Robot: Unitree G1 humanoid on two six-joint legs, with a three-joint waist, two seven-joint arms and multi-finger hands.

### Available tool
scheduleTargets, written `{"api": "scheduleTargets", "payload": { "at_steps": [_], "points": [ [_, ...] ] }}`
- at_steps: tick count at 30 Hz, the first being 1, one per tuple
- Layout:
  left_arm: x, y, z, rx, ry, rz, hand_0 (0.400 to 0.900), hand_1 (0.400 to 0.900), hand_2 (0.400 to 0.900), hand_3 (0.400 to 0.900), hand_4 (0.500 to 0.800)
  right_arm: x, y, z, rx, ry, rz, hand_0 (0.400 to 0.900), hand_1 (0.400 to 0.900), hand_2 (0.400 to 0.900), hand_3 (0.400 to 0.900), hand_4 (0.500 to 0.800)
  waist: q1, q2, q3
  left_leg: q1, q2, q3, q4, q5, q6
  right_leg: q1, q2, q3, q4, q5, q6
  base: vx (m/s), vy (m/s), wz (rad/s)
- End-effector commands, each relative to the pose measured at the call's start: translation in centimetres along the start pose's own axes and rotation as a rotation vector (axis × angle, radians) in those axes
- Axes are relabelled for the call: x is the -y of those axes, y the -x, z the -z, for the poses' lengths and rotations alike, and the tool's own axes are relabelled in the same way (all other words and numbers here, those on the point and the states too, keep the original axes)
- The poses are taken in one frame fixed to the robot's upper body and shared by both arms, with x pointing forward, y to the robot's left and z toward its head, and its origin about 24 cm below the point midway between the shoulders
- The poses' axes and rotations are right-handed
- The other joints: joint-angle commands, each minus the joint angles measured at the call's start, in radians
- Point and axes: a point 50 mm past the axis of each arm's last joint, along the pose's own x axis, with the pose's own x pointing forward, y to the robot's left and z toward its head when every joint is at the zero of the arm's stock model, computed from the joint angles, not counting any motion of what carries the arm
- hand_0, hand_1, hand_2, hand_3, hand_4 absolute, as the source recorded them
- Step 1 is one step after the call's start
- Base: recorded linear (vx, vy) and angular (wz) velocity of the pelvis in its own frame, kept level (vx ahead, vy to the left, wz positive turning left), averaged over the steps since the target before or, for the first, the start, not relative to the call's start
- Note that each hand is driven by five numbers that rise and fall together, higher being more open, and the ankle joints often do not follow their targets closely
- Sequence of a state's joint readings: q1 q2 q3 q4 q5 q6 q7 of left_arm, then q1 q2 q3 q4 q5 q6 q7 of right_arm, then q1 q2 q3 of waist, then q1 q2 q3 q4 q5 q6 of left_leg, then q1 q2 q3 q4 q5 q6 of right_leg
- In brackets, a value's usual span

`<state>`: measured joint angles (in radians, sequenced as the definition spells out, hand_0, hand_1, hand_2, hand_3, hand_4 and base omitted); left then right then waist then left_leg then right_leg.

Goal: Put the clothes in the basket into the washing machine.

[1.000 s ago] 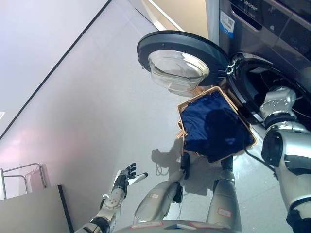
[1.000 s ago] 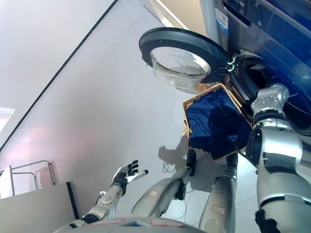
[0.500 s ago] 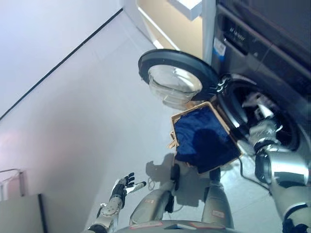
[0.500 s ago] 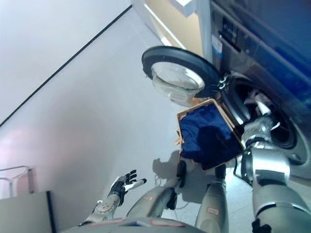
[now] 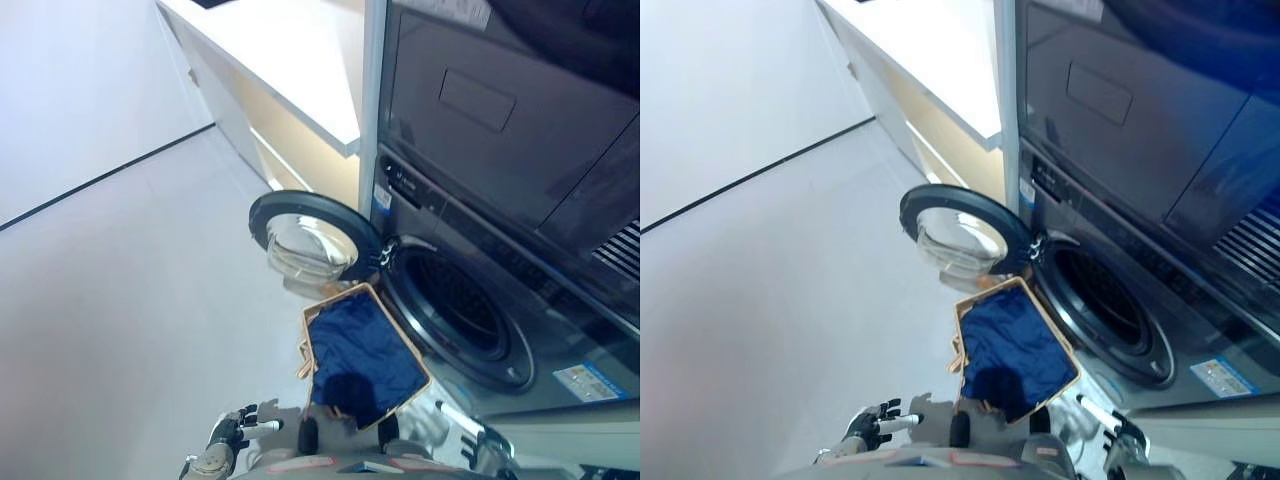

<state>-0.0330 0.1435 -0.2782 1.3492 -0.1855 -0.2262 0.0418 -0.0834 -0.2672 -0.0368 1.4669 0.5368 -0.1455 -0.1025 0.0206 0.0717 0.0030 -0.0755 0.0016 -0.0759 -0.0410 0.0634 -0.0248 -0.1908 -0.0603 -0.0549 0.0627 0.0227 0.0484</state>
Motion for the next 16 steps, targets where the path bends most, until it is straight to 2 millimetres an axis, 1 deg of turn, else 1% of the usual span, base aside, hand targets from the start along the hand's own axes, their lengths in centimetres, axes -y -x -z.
{"api": "scheduleTargets", "payload": {
  "at_steps": [1, 3, 4, 6, 10, 13, 16],
  "points": [
    [-2.4, 0.2, 0.9, -0.04, -0.017, -0.058, 0.9, 0.9, 0.9, 0.9, 0.8, -2.0, 0.3, 0.4, 0.05, 0.343, -0.089, 0.9, 0.9, 0.9, 0.9, 0.8, -0.003, -0.055, -0.034, -0.012, -0.056, -0.007, 0.022, -0.068, 0.01, 0.119, -0.002, -0.012, -0.088, -0.013, 0.016, 0.0, 0.0, 0.0],
    [-2.8, 0.4, 1.2, -0.051, -0.049, -0.053, 0.9, 0.9, 0.9, 0.9, 0.8, -2.2, 0.6, 2.3, 0.04, 0.641, -0.129, 0.9, 0.9, 0.9, 0.9, 0.8, -0.005, -0.074, -0.044, 0.009, -0.054, -0.005, 0.022, -0.073, 0.013, 0.137, 0.0, -0.011, -0.08, -0.02, 0.016, -0.01, 0.015, -0.06],
    [-2.9, 0.4, 1.4, -0.059, -0.066, -0.046, 0.9, 0.9, 0.9, 0.9, 0.8, -2.0, 0.7, 3.0, 0.023, 0.697, -0.141, 0.9, 0.9, 0.9, 0.9, 0.8, -0.007, -0.083, -0.046, 0.017, -0.054, -0.004, 0.024, -0.077, 0.014, 0.144, 0.002, -0.009, -0.075, -0.022, 0.014, 0.0, 0.015, -0.11],
    [-3.1, 0.5, 1.7, -0.07, -0.061, -0.039, 0.9, 0.9, 0.9, 0.9, 0.8, -1.1, 0.9, 4.1, -0.021, 0.734, -0.136, 0.9, 0.9, 0.9, 0.9, 0.8, -0.01, -0.094, -0.055, 0.038, -0.056, 0.001, 0.024, -0.085, 0.018, 0.161, 0.004, -0.002, -0.072, -0.026, 0.014, 0.01, 0.017, -0.16],
    [-3.1, 0.7, 2.6, -0.111, -0.073, -0.014, 0.9, 0.9, 0.9, 0.9, 0.8, -0.8, 1.2, 5.6, -0.062, 0.731, -0.156, 0.9, 0.9, 0.9, 0.9, 0.8, -0.016, -0.103, -0.078, 0.072, -0.053, 0.015, 0.017, -0.096, 0.023, 0.186, 0.008, 0.011, -0.077, -0.026, 0.019, 0.02, 0.018, -0.18],
    [-3.0, 0.9, 3.0, -0.125, -0.088, -0.014, 0.9, 0.9, 0.9, 0.9, 0.8, -1.6, 1.2, 5.3, -0.037, 0.732, -0.175, 0.9, 0.9, 0.9, 0.9, 0.8, -0.016, -0.107, -0.084, 0.085, -0.051, 0.022, 0.015, -0.101, 0.026, 0.194, 0.01, 0.023, -0.08, -0.024, 0.021, -0.01, 0.02, -0.14],
    [-3.1, 0.9, 2.9, -0.115, -0.087, -0.023, 0.9, 0.9, 0.9, 0.9, 0.8, -2.4, 1.2, 4.7, 0.0, 0.729, -0.194, 0.9, 0.9, 0.9, 0.9, 0.8, -0.017, -0.109, -0.084, 0.088, -0.051, 0.033, 0.016, -0.104, 0.028, 0.194, 0.011, 0.035, -0.082, -0.02, 0.021, -0.02, 0.016, -0.14]
  ]
}}
